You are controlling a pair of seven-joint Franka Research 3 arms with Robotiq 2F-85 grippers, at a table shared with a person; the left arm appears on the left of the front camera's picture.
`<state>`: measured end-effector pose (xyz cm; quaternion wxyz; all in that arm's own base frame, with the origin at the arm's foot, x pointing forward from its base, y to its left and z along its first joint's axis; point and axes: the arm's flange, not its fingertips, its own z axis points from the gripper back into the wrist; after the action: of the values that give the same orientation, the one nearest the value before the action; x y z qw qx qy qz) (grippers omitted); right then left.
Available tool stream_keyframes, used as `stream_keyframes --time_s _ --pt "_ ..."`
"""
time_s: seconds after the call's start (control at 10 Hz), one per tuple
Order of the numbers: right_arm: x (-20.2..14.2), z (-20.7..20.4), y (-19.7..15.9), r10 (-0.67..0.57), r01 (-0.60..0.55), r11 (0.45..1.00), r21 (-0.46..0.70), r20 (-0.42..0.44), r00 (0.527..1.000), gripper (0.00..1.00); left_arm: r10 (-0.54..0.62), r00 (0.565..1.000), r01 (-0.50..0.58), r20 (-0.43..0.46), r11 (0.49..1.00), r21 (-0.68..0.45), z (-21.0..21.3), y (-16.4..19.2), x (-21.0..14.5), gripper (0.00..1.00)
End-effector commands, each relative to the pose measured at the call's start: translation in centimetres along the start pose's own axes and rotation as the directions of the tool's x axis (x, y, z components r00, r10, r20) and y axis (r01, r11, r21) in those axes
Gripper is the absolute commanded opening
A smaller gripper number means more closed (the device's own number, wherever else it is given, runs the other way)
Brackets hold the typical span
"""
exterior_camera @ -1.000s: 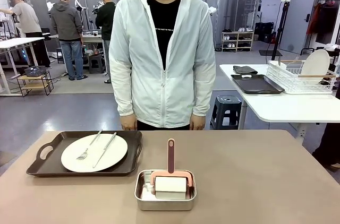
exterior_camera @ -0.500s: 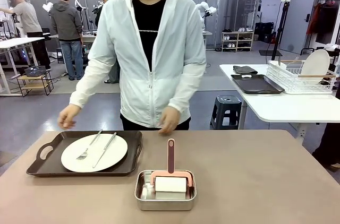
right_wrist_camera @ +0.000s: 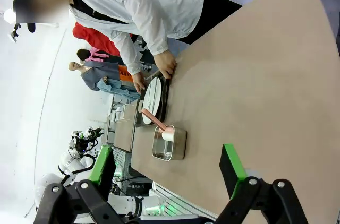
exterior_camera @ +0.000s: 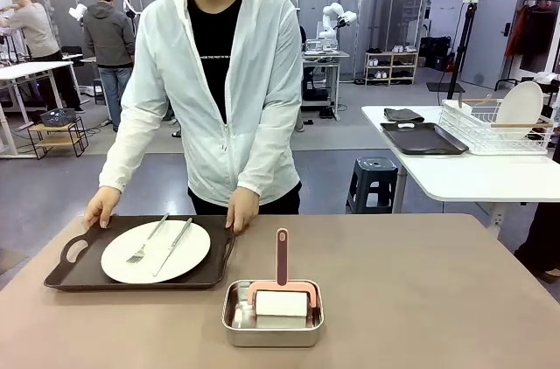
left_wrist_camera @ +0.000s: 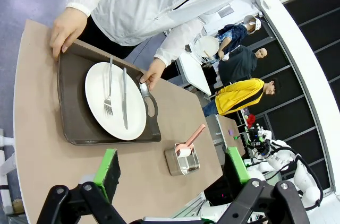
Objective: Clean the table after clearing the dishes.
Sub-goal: When the right (or left) Handle tray is removed, use the right hand (or left hand) to clean the right (or left) side of the table with the Lint Roller.
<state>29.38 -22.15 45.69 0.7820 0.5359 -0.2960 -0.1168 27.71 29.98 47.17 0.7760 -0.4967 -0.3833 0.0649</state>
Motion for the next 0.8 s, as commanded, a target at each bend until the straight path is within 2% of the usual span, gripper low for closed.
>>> stream_keyframes --time_s 0.0,0.7 --pt "0.19 0.07 0.14 0.016 -0.016 1.0 0.013 -0.004 1.0 1.0 -0.004 1.0 0.004 0.004 1.0 -0.003 0.26 -0.19 0.06 1.0" --pt "0.19 0.07 0.14 0.016 -0.016 1.0 0.013 -0.004 1.0 1.0 -0.004 1.0 0.004 0.004 1.0 -0.003 0.26 -0.19 0.06 1.0"
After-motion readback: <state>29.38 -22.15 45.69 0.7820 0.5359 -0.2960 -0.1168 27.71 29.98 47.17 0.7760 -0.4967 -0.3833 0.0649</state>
